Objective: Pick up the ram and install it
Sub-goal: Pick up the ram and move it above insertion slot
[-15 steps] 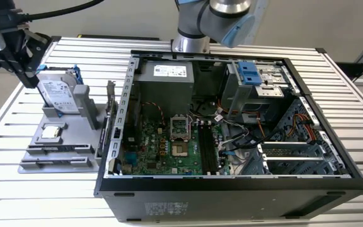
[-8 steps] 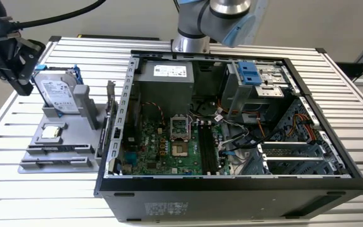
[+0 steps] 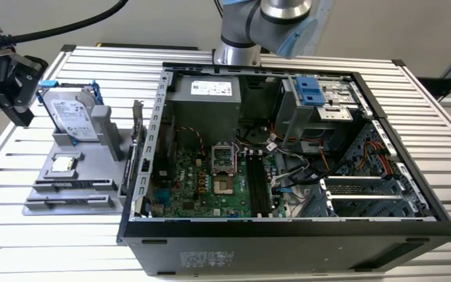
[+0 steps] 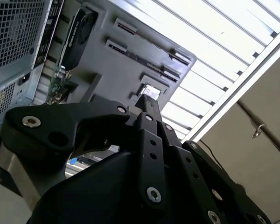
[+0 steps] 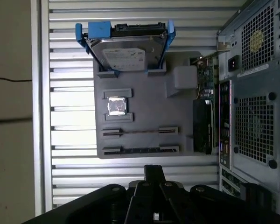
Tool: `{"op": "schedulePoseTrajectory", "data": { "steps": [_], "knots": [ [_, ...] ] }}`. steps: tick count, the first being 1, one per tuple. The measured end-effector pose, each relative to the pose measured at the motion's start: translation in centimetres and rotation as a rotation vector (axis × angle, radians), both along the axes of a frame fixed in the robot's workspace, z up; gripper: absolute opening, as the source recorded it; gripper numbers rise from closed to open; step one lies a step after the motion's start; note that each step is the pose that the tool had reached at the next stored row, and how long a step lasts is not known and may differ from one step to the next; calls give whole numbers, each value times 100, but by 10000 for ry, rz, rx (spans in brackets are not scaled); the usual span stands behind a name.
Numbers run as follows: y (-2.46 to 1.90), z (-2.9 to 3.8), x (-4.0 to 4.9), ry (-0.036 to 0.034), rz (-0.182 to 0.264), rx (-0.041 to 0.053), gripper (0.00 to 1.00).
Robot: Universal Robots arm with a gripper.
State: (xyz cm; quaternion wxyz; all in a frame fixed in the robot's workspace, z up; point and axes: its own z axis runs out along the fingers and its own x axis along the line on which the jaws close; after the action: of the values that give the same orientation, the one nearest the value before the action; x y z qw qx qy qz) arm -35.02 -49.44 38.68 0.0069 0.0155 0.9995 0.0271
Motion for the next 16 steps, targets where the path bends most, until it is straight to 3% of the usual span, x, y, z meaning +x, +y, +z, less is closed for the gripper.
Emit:
{"op": "schedulePoseTrajectory", "data": {
  "steps": [16],
  "knots": [
    [0,0,-2,0,2,1,0]
  ]
}}
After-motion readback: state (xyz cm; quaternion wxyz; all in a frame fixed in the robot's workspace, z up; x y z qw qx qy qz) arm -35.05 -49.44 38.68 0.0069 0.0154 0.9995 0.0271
